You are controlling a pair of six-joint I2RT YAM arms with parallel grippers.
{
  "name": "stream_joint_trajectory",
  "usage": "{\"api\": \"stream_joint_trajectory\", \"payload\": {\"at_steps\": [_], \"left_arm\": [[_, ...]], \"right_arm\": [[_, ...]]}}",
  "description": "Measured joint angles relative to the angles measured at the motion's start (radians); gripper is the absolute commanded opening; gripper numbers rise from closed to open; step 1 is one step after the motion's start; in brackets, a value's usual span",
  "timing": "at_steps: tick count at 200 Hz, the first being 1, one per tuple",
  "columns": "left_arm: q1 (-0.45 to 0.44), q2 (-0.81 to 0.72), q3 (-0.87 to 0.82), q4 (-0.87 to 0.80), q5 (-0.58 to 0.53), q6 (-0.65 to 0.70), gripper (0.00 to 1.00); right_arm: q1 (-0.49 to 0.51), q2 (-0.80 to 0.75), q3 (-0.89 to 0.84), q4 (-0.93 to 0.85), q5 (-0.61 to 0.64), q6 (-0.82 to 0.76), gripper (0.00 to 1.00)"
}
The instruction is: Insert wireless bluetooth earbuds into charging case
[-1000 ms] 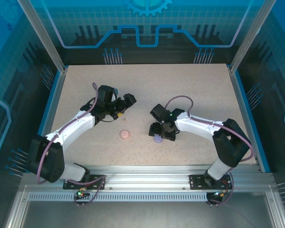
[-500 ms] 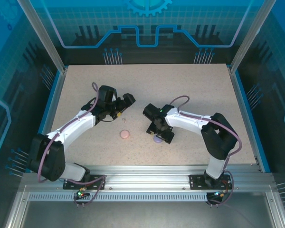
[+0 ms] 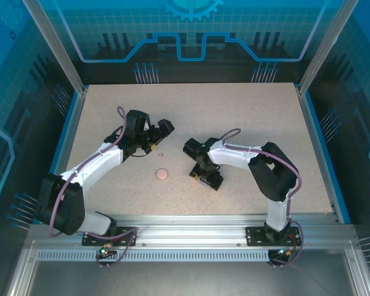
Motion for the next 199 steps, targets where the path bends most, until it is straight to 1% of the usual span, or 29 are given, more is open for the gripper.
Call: {"api": "stream_joint_trajectory", "payload": {"at_steps": [30, 51, 69, 76, 102, 122, 151, 185, 199], "left_arm": [[0.000, 0.000, 0.000, 0.005, 0.000, 0.000, 0.99], [0.000, 0.000, 0.000, 0.005, 0.000, -0.003, 0.99], [0.000, 0.000, 0.000, 0.005, 0.000, -0.006, 0.99], [0.000, 0.000, 0.000, 0.005, 0.000, -0.006, 0.99], [0.000, 0.000, 0.000, 0.005, 0.000, -0.006, 0.99], [0.000, 0.000, 0.000, 0.005, 0.001, -0.006, 0.99], [0.000, 0.000, 0.000, 0.006, 0.002, -0.007, 0.99], [0.000, 0.000, 0.000, 0.018, 0.011, -0.007, 0.99], [0.000, 0.000, 0.000, 0.023, 0.012, -0.007, 0.99]], "right_arm": [[-0.010, 0.005, 0.001, 0.027, -0.012, -0.052, 0.55], [-0.018, 0.005, 0.001, 0.026, -0.021, -0.106, 0.48], [-0.020, 0.002, 0.001, 0.025, -0.023, -0.175, 0.46], [-0.020, 0.002, 0.001, 0.025, -0.023, -0.207, 0.44], [-0.026, 0.006, 0.013, 0.012, -0.021, -0.379, 0.43], [-0.039, 0.026, 0.050, -0.016, -0.002, -0.509, 0.46], [-0.046, 0.036, 0.067, -0.047, 0.031, -0.647, 0.58], [-0.046, 0.037, 0.090, -0.078, 0.031, -0.698, 0.72], [-0.046, 0.036, 0.108, -0.079, 0.031, -0.698, 0.75]]}}
